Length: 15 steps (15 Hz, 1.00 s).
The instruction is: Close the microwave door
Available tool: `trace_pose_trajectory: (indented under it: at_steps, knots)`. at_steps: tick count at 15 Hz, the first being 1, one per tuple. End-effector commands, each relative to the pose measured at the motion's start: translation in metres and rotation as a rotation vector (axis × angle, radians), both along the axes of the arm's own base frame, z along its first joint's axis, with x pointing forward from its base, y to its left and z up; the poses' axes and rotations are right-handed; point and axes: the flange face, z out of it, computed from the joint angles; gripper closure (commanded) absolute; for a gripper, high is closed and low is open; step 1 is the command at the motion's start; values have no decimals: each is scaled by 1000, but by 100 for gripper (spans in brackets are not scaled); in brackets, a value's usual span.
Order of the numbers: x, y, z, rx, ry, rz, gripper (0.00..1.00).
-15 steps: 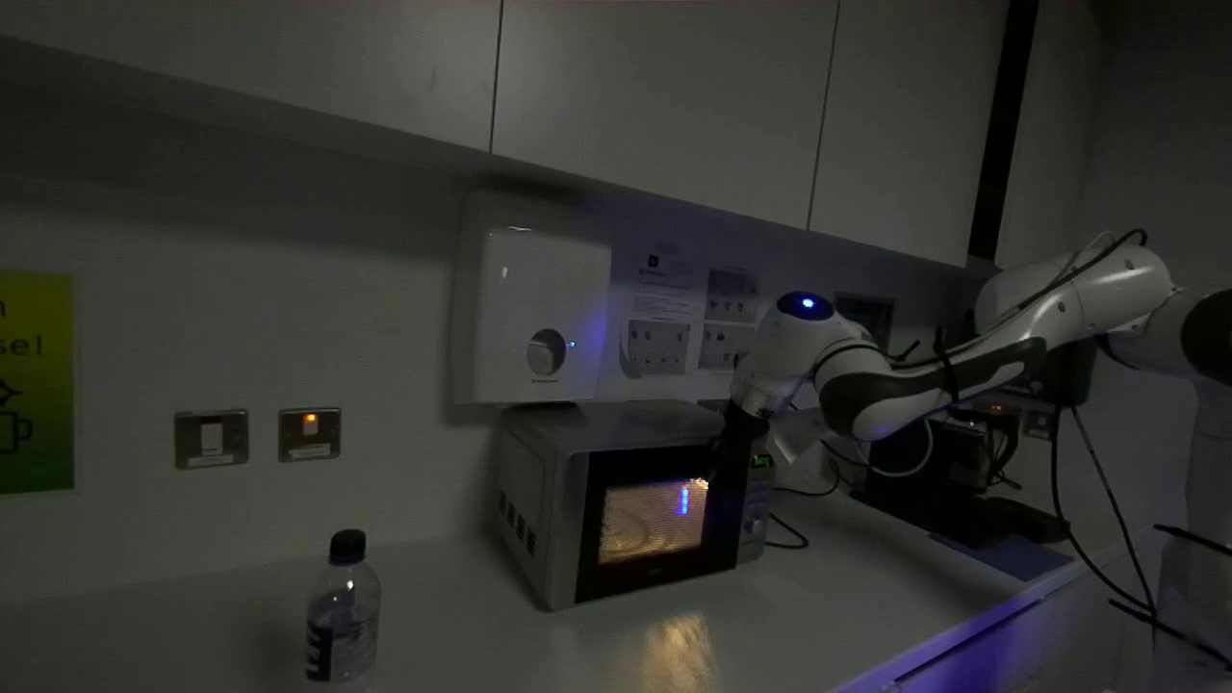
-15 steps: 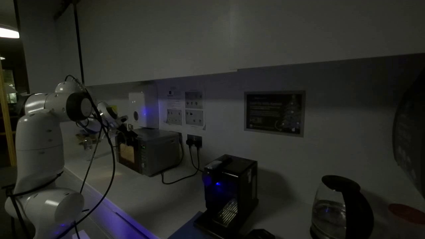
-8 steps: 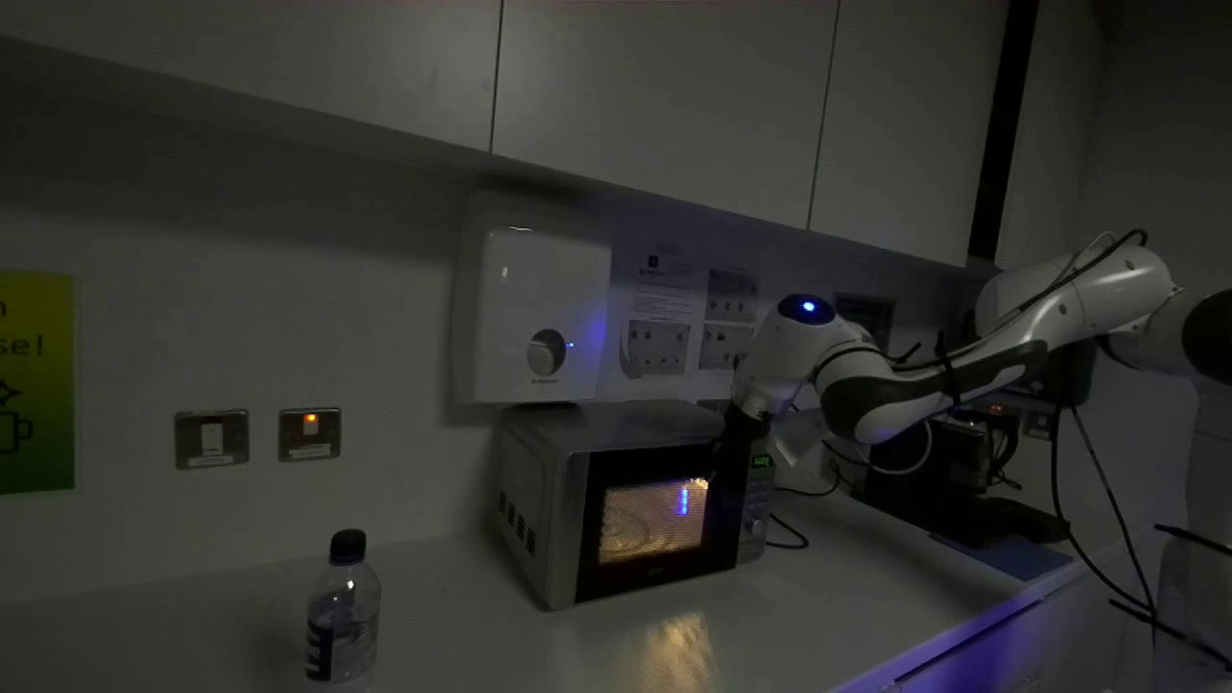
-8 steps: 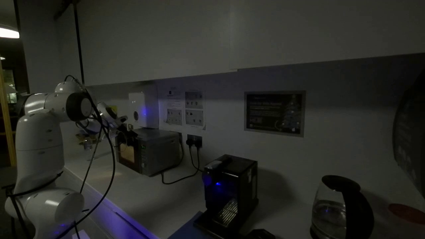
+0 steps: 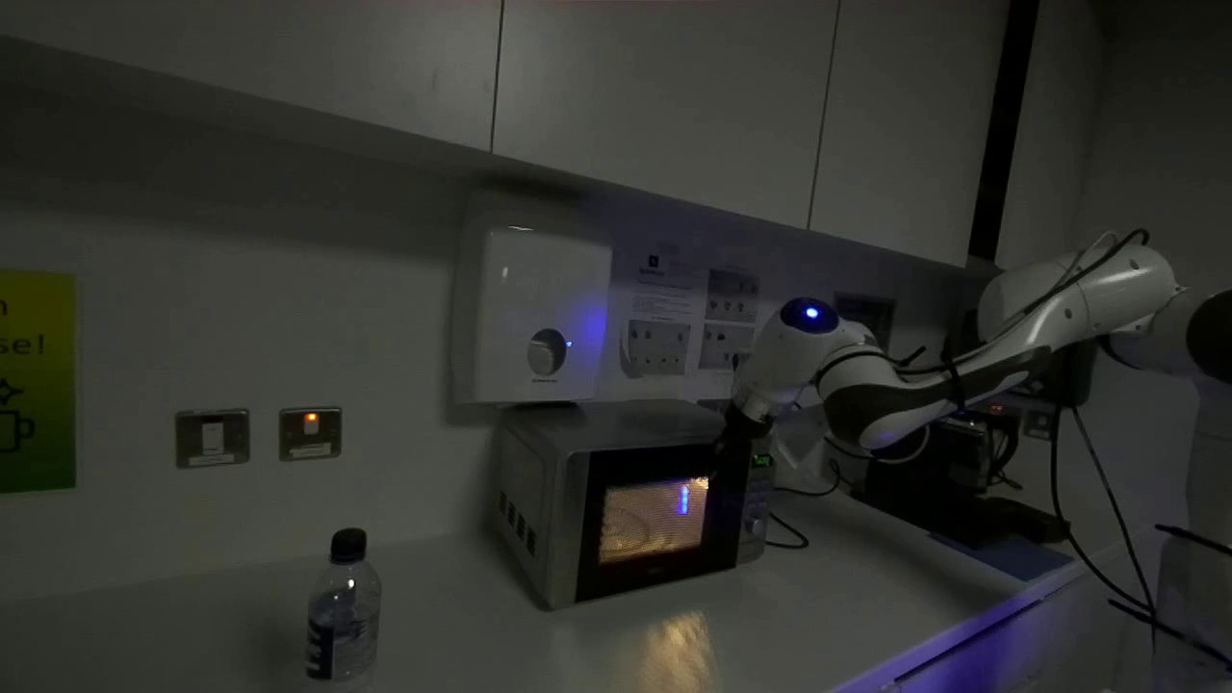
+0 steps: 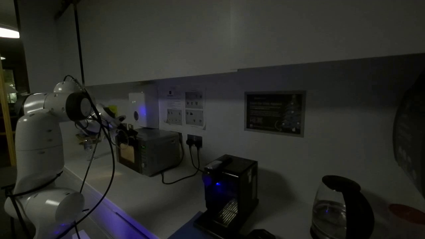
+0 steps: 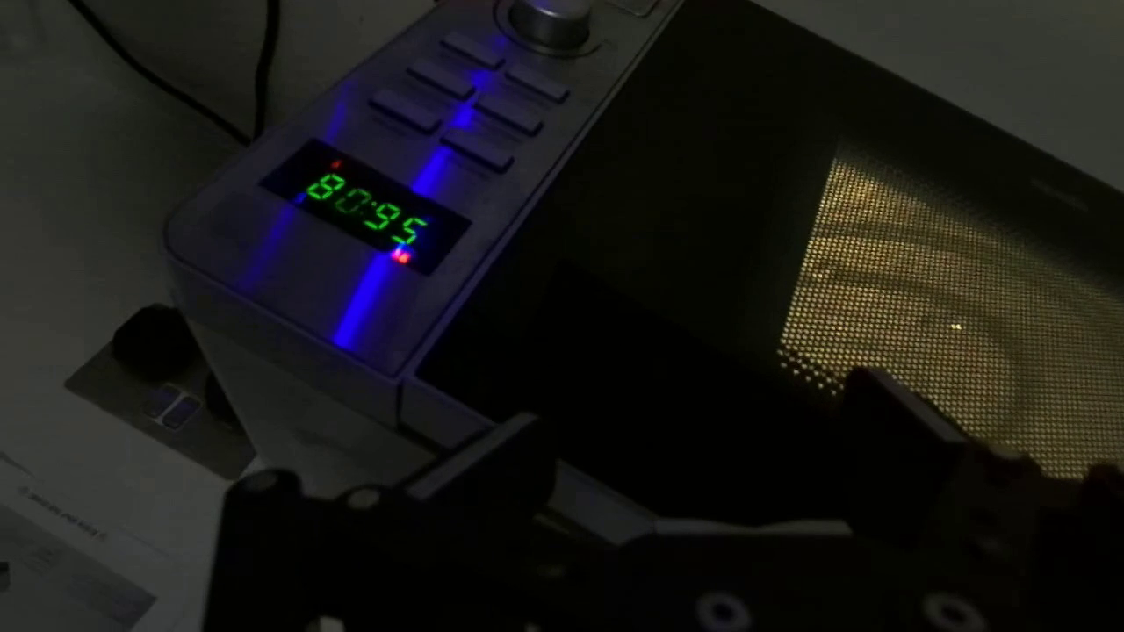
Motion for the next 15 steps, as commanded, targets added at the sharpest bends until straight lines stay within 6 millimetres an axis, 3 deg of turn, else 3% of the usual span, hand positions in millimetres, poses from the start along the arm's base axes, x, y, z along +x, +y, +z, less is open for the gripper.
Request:
trace_pose_trajectory:
  at_steps: [1,15]
  knots:
    - [18,-17,9,-26,-60,-8,0]
    - [24,-29,-8,-83,-116,-16,0]
